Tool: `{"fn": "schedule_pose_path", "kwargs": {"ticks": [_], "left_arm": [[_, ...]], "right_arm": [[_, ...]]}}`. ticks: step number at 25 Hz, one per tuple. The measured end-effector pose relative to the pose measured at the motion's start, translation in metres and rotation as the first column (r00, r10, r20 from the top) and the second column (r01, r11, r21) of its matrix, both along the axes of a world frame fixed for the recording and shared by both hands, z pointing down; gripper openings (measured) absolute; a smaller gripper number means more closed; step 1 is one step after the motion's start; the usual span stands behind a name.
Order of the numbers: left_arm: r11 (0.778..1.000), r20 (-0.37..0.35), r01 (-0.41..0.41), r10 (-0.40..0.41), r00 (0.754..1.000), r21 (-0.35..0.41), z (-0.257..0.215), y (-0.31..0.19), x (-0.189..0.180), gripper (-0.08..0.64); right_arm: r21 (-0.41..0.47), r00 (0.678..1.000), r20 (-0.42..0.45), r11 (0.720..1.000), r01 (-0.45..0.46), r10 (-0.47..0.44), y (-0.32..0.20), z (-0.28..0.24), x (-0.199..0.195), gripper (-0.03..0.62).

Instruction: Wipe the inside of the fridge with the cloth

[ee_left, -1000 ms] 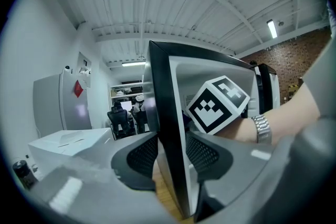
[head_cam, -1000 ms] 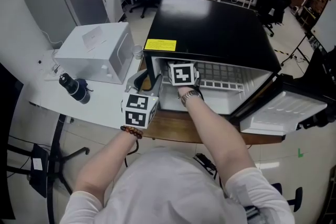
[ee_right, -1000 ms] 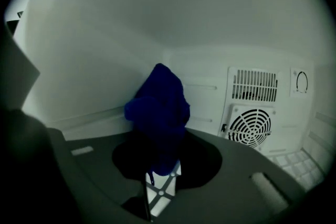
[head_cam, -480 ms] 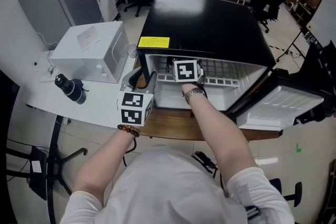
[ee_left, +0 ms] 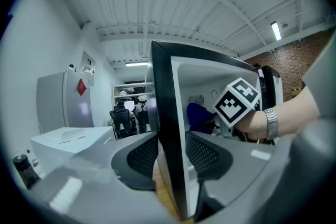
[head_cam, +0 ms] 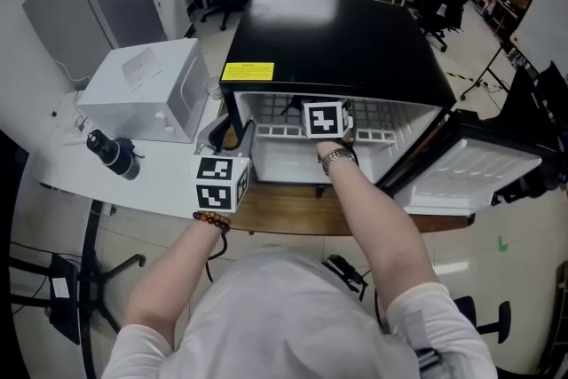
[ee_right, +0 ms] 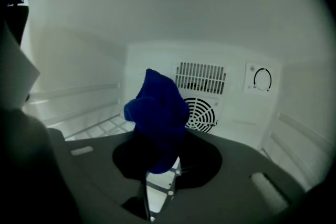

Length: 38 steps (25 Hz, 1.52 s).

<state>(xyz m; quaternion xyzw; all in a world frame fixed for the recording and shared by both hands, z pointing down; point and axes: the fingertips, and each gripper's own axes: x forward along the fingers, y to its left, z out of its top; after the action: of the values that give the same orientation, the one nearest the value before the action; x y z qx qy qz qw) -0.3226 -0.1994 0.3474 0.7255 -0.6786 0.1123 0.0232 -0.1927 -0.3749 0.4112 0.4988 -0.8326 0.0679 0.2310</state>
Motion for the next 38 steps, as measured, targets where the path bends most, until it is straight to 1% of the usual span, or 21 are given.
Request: {"fn": "schedule_pose_path", "kwargs": {"ticks": [3,8,11,17,21,25,28,30,34,38], "left_arm": [[1.0,0.002,0.012,-0.012,1.0,-0.003,0.0,-0.001,0.0,0.156],[0.998,0.007,0.049,-0.049,0.999,-0.034,0.002,-0.001,0.0,0.156],[0.995,0.001,0.072,-0.072,0.997,-0.064,0.003,-0.003,-0.001,0.156],[0.987,-0.015,0.111,-0.113,0.993,-0.117,0.004,-0.004,-0.002,0.156],[0.978,-0.04,0.124,-0.133,0.99,-0.17,0.001,-0.005,-0.002,0.155],[0.97,-0.056,0.134,-0.148,0.987,-0.202,-0.003,-0.006,-0.002,0.153],[0.968,-0.054,0.144,-0.158,0.986,-0.203,-0.007,-0.005,-0.003,0.153],[0.969,-0.056,0.149,-0.163,0.985,-0.196,-0.011,-0.005,-0.003,0.152],[0.972,-0.091,0.154,-0.172,0.981,-0.175,-0.019,-0.004,-0.003,0.147],[0.975,-0.115,0.159,-0.178,0.977,-0.156,-0.029,-0.004,-0.004,0.147]], "right_arm": [[0.004,1.0,-0.002,1.0,-0.018,0.018,-0.004,-0.002,0.013,0.087],[0.011,0.999,-0.006,0.999,-0.044,0.044,-0.011,-0.003,0.033,0.087],[0.017,0.997,-0.021,0.997,-0.069,0.069,-0.016,-0.004,0.048,0.087],[0.016,0.995,-0.032,0.996,-0.092,0.092,-0.021,-0.004,0.073,0.087],[0.009,0.993,-0.035,0.994,-0.108,0.108,-0.024,-0.003,0.086,0.087],[-0.001,0.99,-0.048,0.991,-0.135,0.135,-0.024,-0.001,0.101,0.087],[0.017,0.988,-0.046,0.989,-0.148,0.149,-0.027,-0.006,0.111,0.088],[0.013,0.985,-0.048,0.986,-0.167,0.167,-0.029,-0.005,0.121,0.087],[0.019,0.978,-0.049,0.979,-0.203,0.203,-0.032,-0.008,0.138,0.087],[0.013,0.976,-0.037,0.976,-0.216,0.216,-0.031,-0.007,0.146,0.087]]}}
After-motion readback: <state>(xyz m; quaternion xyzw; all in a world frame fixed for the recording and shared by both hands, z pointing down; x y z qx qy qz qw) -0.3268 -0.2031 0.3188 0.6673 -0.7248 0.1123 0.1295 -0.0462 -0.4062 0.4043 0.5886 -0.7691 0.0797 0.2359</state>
